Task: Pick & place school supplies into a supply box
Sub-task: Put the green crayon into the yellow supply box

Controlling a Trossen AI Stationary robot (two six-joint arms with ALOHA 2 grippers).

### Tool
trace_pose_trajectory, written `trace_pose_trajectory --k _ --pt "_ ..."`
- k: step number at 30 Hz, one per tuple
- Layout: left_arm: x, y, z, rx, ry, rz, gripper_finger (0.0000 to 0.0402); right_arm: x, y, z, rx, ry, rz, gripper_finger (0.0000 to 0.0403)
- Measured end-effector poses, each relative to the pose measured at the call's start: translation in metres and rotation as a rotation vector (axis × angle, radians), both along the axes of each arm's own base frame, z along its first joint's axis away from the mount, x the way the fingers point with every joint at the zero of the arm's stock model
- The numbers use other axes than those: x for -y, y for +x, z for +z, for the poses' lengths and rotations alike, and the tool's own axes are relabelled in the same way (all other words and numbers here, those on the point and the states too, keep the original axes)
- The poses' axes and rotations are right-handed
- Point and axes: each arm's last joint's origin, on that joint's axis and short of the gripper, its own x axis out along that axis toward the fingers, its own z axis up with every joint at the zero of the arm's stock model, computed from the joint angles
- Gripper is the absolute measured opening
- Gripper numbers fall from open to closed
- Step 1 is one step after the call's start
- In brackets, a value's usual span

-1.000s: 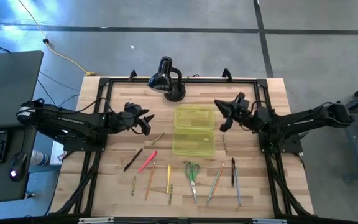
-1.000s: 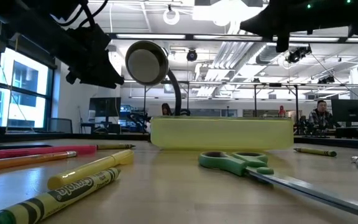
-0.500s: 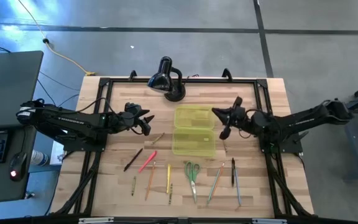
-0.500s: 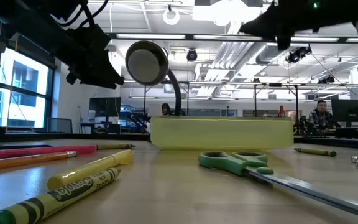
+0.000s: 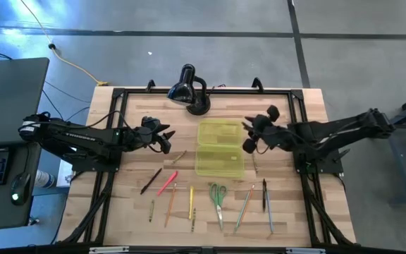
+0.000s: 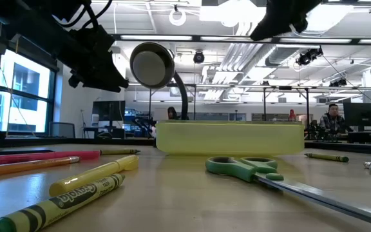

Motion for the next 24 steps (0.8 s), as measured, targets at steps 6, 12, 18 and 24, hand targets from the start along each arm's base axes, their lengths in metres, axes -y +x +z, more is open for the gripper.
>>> trace_pose_trajectory --k 6,12,18,24 --pt "0.000 0.000 0.000 -0.005 0.008 0.000 0.0216 -0.006 0.003 -0.019 -0.065 0.270 0.064 0.0110" --pt "0.000 0.000 0.000 -0.006 0.007 -0.004 0.0216 -0.014 0.005 -0.040 -0.160 0.611 0.020 0.0119" --pt "0.001 0.000 0.000 -0.006 -0.004 -0.024 0.0216 -0.027 -0.002 -0.069 -0.424 0.762 -0.121 0.0119" --pt "0.001 0.000 0.000 -0.007 -0.003 -0.025 0.0216 -0.032 -0.002 -0.082 -0.426 0.780 -0.309 0.0119"
